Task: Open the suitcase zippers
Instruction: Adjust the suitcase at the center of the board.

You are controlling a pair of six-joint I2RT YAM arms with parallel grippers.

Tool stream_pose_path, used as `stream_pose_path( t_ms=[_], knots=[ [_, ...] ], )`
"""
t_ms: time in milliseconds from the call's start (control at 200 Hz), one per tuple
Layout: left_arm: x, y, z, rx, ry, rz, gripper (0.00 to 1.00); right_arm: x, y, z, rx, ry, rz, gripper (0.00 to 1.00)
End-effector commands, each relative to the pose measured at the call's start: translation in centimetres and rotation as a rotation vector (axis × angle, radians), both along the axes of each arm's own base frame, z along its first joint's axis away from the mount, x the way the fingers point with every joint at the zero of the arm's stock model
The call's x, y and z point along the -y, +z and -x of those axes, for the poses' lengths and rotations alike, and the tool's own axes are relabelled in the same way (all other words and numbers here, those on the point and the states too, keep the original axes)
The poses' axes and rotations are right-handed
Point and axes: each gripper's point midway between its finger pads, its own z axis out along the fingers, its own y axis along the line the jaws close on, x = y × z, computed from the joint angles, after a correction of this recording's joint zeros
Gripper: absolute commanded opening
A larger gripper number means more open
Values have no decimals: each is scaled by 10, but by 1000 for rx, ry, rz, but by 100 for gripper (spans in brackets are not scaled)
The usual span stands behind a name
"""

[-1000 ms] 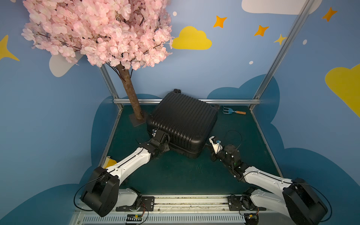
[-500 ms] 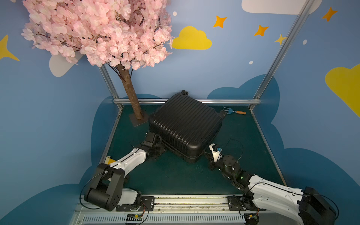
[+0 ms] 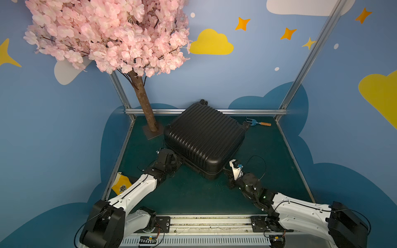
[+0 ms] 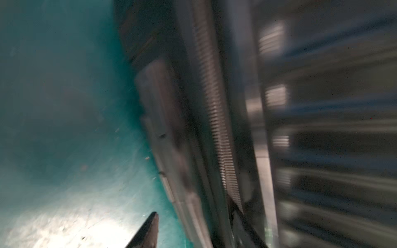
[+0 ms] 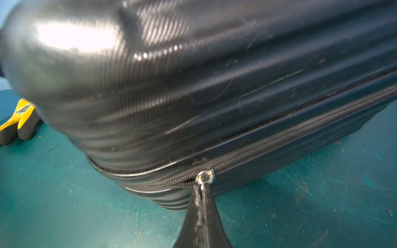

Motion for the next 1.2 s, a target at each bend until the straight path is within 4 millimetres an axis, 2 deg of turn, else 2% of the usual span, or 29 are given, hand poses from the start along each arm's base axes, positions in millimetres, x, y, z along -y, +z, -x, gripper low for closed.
stream_pose_path(
  t_ms=[0, 190, 375, 776, 1086, 1196],
  knots=[
    [2, 2, 3, 7, 17, 13, 50, -5, 15, 1, 21, 4, -58, 0],
    [0, 22, 12, 58, 18, -7, 49, -3, 9, 1, 8, -4, -49, 0],
    [8, 10, 19, 31, 11, 5, 49, -4, 4, 2, -11, -4, -45, 0],
    [30, -14, 12, -9, -9, 6, 45, -3, -3, 4, -31, -3, -33, 0],
    [37, -8, -8, 17, 9, -2, 53, -7, -7, 9, -45, 24, -25, 0],
    [33, -18, -11, -44, 41, -45, 57, -8, -8, 9, -52, 25, -17, 0]
  ],
)
